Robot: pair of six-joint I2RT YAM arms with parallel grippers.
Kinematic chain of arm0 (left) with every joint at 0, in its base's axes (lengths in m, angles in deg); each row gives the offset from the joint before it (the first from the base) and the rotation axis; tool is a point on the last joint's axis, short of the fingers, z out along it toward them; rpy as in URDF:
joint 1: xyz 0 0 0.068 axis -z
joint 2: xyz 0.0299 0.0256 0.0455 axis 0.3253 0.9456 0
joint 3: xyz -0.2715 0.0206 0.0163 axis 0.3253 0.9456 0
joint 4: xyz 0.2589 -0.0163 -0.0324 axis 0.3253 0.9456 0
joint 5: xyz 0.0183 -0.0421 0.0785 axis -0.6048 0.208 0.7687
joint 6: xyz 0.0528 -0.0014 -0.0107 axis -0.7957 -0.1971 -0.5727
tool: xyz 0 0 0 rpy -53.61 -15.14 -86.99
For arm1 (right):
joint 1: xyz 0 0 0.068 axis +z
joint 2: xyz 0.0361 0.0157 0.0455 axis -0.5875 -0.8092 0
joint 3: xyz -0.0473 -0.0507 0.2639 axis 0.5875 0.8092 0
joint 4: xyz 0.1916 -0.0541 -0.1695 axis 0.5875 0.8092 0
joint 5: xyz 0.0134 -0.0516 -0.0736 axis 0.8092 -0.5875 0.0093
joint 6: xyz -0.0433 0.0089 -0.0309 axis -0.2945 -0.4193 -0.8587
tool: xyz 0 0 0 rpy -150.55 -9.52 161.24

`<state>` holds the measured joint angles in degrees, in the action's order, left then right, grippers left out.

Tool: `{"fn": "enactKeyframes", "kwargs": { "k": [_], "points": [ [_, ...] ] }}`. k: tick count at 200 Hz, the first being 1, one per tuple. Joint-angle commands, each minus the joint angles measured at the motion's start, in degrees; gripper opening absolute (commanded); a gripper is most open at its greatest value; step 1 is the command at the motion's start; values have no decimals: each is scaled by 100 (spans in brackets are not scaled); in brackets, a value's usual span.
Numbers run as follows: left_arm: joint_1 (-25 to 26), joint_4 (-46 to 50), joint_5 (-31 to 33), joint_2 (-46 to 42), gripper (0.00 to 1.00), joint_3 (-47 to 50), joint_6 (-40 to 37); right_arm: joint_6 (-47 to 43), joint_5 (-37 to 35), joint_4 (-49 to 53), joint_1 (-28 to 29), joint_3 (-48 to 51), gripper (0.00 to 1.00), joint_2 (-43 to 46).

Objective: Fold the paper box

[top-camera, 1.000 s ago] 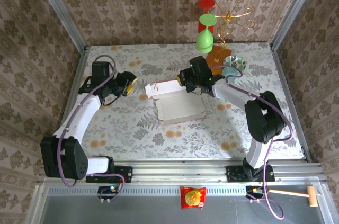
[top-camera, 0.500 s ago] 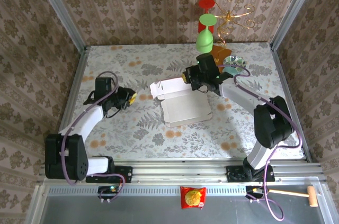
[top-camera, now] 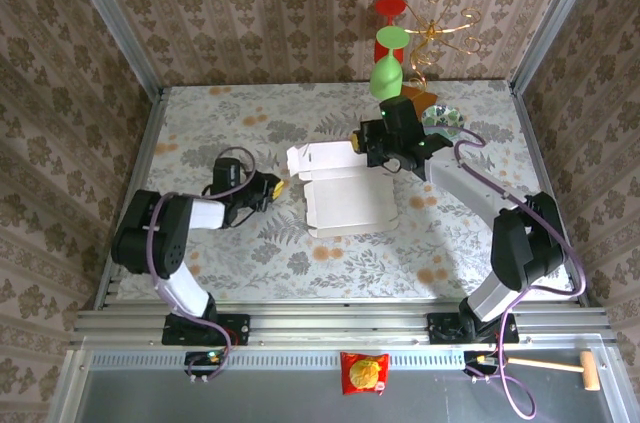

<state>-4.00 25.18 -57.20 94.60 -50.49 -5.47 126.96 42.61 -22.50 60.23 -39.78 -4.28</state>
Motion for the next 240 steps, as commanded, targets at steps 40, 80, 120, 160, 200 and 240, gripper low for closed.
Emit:
{"fn": "enactKeyframes", "kwargs": {
  "k": [40,80,120,160,200,240],
  "points": [
    [405,-3237,649,1338,18,245,1467,583,-160,191,-97,-64,0,305],
    [595,-3351,710,1406,20,160,1556,707,-125,101,-130,33,0,315],
    [758,-3485,839,1418,20,41,1637,749,-98,71,-140,83,0,315],
    [751,-3346,875,1295,22,-33,1549,785,-81,13,-140,156,0,328],
    [846,-3164,863,1204,25,-232,1394,844,-59,-51,-140,233,0,350],
    [971,-2974,903,1078,26,-324,1298,878,-72,-115,-139,291,0,341]
  ]
}}
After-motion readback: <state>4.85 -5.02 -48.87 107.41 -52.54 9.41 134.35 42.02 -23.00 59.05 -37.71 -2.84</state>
